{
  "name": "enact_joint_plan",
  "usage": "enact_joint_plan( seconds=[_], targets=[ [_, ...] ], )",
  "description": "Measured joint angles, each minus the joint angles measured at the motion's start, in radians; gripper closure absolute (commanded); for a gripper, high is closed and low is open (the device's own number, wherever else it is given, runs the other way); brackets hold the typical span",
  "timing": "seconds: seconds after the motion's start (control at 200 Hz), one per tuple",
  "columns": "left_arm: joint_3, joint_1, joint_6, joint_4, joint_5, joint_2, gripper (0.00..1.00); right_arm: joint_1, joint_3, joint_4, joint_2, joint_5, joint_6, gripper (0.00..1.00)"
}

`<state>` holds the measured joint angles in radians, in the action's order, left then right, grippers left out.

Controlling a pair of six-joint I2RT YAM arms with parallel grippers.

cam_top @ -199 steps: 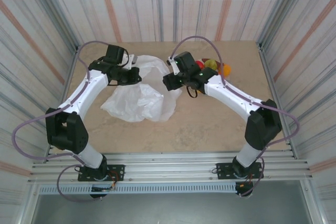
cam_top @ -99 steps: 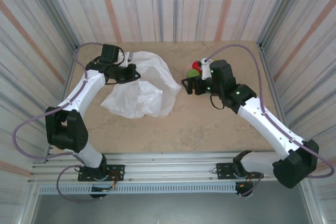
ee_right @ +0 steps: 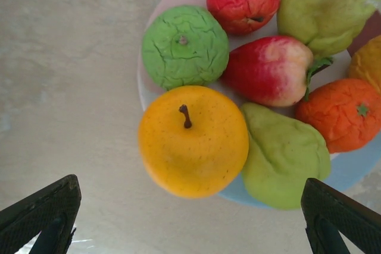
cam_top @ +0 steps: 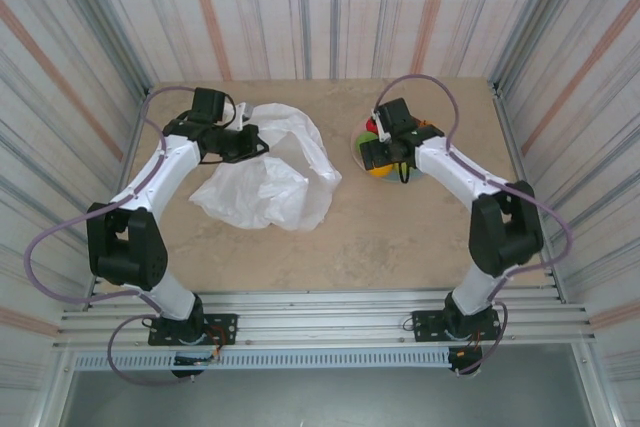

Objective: Place the fruits into the plastic bag

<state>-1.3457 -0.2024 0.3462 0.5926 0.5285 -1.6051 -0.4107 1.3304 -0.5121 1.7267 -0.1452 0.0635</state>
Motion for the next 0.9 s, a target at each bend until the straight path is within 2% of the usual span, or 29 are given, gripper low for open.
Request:
enact_joint_plan(
  seconds=[0.391,0.731,0.902],
  targets=[
    [0.000,0.000,0.000,0.000,0.003,0.000,1.00,-0.002,0.164,-0.087,0.211,-0.016,-0.066,0.02],
    [0.000,0.000,0.000,0.000,0.003,0.000,1.00,-0.002,0.216,-0.113,0.297,-0.015,-0.094,0.09],
    [0.000,0.000,0.000,0.000,0.005,0.000,1.00,-0.002,0.225,-0.122,0.310,-0.016,-0.103,0.17]
  ],
)
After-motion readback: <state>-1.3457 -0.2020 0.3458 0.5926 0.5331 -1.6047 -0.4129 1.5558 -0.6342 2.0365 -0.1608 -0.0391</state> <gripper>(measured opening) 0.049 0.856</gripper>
